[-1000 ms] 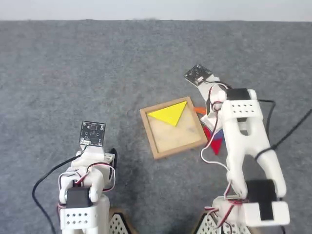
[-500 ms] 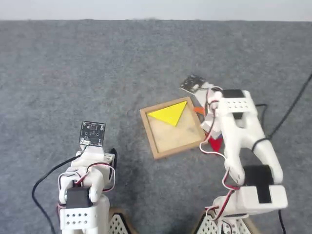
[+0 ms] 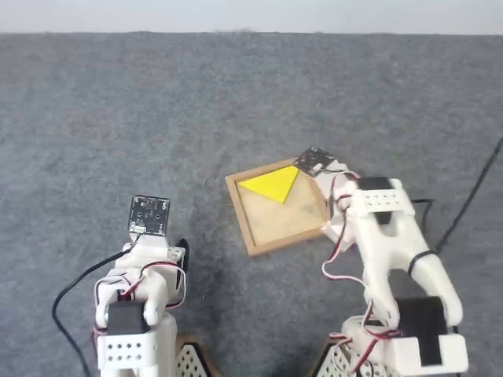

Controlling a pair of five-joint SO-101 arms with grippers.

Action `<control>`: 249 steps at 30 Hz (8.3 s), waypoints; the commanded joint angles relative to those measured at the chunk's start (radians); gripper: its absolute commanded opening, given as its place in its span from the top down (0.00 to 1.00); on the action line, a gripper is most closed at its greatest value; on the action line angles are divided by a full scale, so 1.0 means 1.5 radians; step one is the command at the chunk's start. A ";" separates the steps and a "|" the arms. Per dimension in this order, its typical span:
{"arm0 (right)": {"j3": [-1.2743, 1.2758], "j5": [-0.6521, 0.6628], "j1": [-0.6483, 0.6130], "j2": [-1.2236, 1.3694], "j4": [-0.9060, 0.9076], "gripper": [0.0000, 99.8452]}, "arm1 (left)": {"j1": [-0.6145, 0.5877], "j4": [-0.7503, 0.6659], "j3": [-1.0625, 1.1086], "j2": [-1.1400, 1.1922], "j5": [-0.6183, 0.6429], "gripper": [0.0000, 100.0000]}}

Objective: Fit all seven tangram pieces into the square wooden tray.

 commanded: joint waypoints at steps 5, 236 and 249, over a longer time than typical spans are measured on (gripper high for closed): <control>-0.007 -0.254 -0.025 -0.002 -0.044 0.57 | 0.001 0.006 -0.006 -0.018 -0.004 0.85; -0.197 -0.565 0.128 0.085 -0.052 0.99 | 0.001 0.006 -0.006 -0.018 -0.004 0.85; -0.200 -0.562 -0.044 -0.114 0.083 0.99 | 0.001 0.006 -0.006 -0.018 -0.004 0.85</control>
